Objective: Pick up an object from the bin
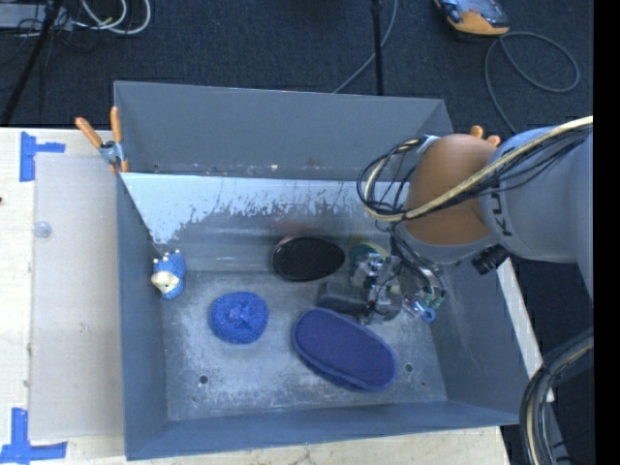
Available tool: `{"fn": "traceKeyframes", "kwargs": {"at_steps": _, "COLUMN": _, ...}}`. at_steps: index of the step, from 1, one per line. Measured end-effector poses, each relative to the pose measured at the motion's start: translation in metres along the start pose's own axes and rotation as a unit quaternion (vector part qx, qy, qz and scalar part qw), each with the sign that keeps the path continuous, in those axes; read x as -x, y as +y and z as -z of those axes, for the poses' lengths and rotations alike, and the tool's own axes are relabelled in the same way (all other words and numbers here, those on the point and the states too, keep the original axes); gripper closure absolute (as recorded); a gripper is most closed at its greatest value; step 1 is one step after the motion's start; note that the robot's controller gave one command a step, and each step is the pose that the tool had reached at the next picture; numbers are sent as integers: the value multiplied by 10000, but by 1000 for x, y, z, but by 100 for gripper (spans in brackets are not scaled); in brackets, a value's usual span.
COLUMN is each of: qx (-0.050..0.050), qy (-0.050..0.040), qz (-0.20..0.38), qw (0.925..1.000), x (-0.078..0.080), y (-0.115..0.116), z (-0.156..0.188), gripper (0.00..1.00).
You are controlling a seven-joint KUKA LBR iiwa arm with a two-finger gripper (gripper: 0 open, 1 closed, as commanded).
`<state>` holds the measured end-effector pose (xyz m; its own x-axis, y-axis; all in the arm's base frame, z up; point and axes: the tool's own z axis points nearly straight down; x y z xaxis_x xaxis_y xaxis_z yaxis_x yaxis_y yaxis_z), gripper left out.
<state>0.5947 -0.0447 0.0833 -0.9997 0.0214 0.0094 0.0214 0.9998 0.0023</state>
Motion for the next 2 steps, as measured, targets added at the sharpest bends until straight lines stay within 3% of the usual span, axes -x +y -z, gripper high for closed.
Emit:
{"fn": "traceKeyframes", "kwargs": {"at_steps": 1, "qx": -1, "qy": 0, "qz": 5, "qw": 10000, "x": 0, "y": 0, "z": 0, "gripper": 100}}
{"fn": "traceKeyframes", "kwargs": {"at_steps": 2, "qx": 0, "qy": -2, "qz": 70, "qw": 10000, "x": -2, "y": -6, "z": 68, "gripper": 100}}
